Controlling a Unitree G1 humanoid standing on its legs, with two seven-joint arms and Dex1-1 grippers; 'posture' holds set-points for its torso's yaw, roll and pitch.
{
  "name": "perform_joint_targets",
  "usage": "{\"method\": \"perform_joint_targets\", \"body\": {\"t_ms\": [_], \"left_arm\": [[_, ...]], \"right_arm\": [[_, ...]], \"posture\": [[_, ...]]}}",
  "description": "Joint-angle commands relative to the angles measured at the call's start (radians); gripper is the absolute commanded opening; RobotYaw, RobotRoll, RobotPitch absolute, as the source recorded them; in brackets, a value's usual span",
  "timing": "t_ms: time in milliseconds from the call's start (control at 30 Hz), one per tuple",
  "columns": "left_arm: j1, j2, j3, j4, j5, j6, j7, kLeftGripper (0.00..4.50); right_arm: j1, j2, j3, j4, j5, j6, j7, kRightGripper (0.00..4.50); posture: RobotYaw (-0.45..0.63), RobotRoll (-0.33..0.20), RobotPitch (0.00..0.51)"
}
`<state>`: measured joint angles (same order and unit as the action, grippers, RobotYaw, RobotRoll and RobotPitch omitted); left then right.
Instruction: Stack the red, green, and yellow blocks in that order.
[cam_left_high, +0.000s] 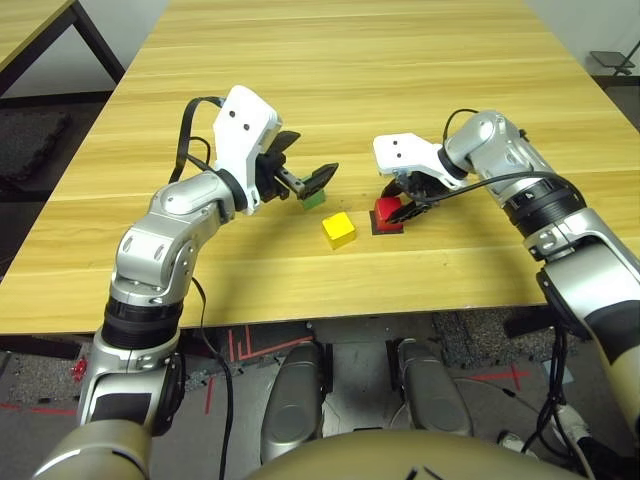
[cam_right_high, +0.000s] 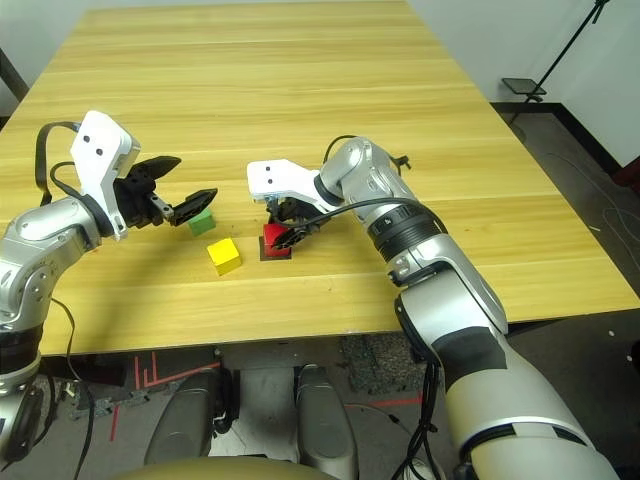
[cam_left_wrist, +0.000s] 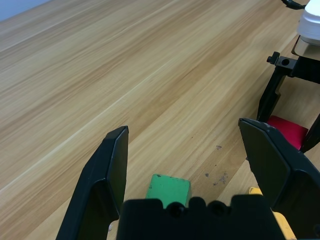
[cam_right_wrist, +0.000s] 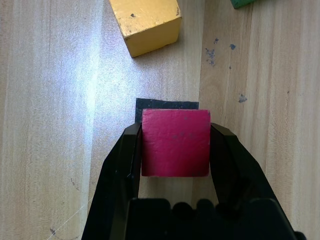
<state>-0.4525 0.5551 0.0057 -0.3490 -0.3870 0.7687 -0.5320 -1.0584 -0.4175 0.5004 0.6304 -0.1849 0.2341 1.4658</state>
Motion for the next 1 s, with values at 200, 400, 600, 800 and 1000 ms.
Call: {"method": "perform_joint_targets", "body": {"t_ms": [200,400,600,800,1000], "left_arm": [[-0.030,0.072,-0.072,0.084,0.053,-0.033,-0.092,4.50],[-0.135,0.150,-0.211,0.325,0.183,-0.197,-0.271,4.50],[-0.236,0.130,-0.267,0.606,0.276,-0.353,-0.367,4.50],[-0.286,0.072,-0.290,0.768,0.320,-0.396,-0.429,4.50],[-0.290,0.046,-0.310,0.841,0.362,-0.375,-0.470,4.50]], "right_arm": [[0.013,-0.030,-0.066,0.026,0.060,-0.090,0.020,4.48],[-0.048,-0.191,-0.210,0.085,0.240,-0.116,0.147,4.48],[-0.026,-0.312,-0.249,0.020,0.303,-0.044,0.141,4.48],[0.066,-0.343,-0.320,-0.162,0.350,0.116,0.099,4.48],[0.111,-0.343,-0.352,-0.247,0.371,0.188,0.038,4.48]], "posture": [[0.45,-0.247,0.109],[0.37,-0.217,0.088],[0.28,-0.186,0.081],[0.22,-0.164,0.074],[0.20,-0.154,0.074]]}}
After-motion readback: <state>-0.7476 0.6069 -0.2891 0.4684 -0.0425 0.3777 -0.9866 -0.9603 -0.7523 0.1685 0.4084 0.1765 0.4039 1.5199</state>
